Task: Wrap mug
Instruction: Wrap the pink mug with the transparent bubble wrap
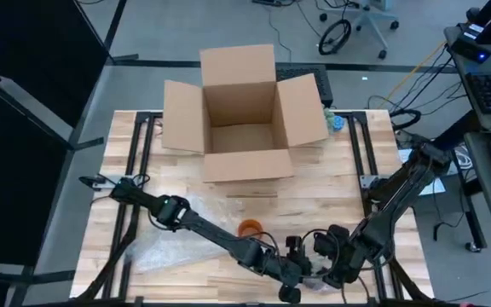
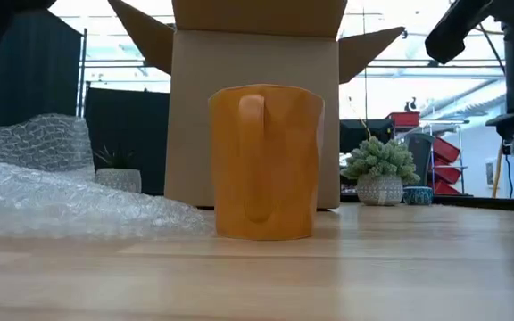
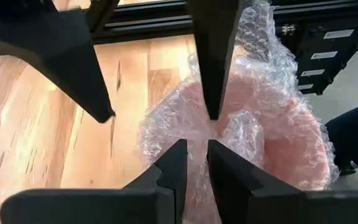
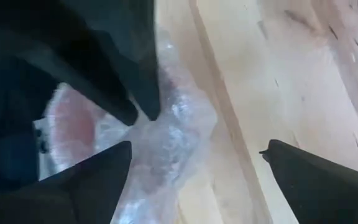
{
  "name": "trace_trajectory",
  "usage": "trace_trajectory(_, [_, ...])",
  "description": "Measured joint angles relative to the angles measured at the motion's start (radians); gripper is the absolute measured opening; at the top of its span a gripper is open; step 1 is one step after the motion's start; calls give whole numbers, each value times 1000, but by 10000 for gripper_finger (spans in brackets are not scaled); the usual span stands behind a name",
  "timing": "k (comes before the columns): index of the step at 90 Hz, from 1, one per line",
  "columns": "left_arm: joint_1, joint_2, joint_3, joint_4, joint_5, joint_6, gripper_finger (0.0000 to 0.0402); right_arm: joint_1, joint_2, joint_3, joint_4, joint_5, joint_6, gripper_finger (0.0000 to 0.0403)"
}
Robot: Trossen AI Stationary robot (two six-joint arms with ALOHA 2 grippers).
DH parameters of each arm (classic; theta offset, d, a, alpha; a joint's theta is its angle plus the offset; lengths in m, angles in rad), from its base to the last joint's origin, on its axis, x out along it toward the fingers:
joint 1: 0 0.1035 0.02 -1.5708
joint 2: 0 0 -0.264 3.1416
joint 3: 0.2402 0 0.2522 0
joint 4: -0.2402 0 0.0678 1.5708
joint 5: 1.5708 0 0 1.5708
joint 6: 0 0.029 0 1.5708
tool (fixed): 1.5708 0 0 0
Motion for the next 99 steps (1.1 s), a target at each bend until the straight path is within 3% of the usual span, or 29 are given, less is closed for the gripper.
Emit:
trace_trajectory(15, [0, 0, 0, 0, 0, 0, 52, 62, -24, 3, 97, 74, -17, 362])
trace_trajectory(32, [0, 0, 0, 0, 0, 0, 52, 127, 49, 4, 223, 212, -103, 352])
trace_trajectory(52, [-2, 0, 0, 8, 4, 7, 52, 134, 156, 11, 247, 275, -148, 341])
trace_trajectory(68, [-13, -12, 7, 22, 2, 60, 52, 134, 164, 8, 247, 350, -162, 341])
trace_trajectory(81, [-24, -67, 5, -43, -5, 74, 52, 131, 165, 6, 233, 361, -148, 341])
trace_trajectory(99, [-73, -178, 9, -275, -49, -58, 52, 131, 166, 6, 221, 379, -132, 341])
